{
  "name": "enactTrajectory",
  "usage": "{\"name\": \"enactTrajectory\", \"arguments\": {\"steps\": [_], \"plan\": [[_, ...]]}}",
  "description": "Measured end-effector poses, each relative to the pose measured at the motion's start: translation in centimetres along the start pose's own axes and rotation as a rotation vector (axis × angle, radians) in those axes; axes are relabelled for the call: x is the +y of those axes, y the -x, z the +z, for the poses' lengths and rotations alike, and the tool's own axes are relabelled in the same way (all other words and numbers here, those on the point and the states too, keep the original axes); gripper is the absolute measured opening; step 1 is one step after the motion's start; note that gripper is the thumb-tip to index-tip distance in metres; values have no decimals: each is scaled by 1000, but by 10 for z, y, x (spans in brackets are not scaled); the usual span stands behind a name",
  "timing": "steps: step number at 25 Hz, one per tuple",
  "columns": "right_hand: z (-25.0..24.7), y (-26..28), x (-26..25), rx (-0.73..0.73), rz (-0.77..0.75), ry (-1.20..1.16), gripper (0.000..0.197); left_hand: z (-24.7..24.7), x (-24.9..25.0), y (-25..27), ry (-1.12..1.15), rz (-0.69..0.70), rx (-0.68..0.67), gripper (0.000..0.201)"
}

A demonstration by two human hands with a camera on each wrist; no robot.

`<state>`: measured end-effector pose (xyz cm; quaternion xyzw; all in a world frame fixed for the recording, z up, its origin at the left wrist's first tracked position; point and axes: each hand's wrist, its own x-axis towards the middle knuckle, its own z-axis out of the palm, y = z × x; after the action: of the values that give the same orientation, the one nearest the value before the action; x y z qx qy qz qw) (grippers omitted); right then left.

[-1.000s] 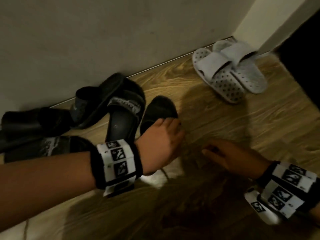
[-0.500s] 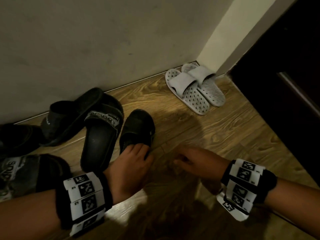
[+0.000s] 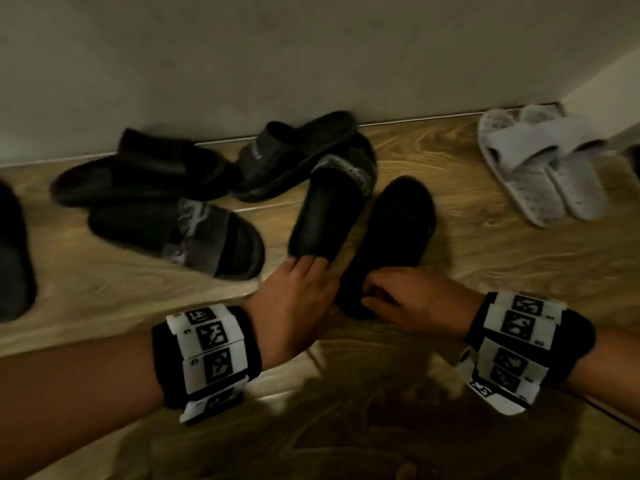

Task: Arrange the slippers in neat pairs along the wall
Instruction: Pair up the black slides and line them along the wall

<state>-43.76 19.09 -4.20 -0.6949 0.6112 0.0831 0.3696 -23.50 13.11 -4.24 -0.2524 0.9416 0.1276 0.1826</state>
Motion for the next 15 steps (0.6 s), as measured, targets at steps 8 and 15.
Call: {"name": "enactTrajectory", "arguments": {"steps": [8,15], "plan": [[24,-19,-53,-112,-69,169,34,18,-42,101,-49,-156,-46,77],[13,12,-62,-109,18,215,38,15,-45,90,-175,-173,63,49]]}}
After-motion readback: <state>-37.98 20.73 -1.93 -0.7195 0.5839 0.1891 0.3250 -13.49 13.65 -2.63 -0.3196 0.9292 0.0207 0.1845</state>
